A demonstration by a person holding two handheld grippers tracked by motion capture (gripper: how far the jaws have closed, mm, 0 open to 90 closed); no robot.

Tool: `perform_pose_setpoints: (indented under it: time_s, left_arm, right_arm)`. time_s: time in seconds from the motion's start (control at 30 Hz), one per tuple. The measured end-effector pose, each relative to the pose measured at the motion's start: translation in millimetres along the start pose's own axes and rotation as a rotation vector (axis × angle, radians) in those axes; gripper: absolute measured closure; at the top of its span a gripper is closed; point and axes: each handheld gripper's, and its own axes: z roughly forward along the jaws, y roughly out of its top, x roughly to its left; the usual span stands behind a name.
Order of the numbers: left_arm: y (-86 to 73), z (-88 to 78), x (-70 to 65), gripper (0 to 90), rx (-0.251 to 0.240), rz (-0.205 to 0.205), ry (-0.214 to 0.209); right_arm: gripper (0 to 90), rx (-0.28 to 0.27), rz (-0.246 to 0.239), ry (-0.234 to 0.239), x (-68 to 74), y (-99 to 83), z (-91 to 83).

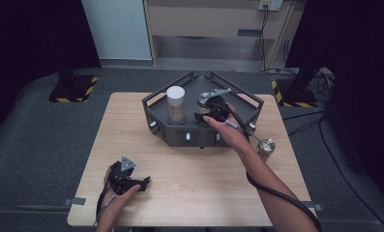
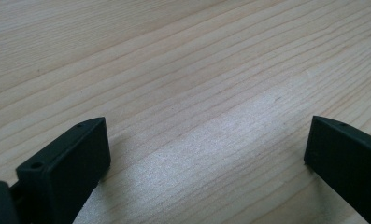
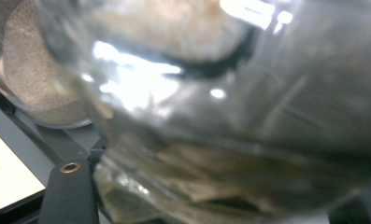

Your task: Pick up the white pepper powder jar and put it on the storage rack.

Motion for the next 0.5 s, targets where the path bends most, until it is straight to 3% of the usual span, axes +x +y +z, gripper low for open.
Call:
perform_pose_setpoints:
  time_s: [0.27, 0.5]
  left_arm:
    - [0.0, 0.0, -0.1, 0.0, 0.000, 0.000, 0.000]
    - [0.0, 0.0, 0.0, 0.0, 0.000, 0.000, 0.000]
  right_arm:
    - [15.9, -0.018, 0.013, 0.019, -2.1, 1.2, -6.5]
    - [11.3, -0.032, 0.015, 0.012, -3.0, -1.7, -13.6]
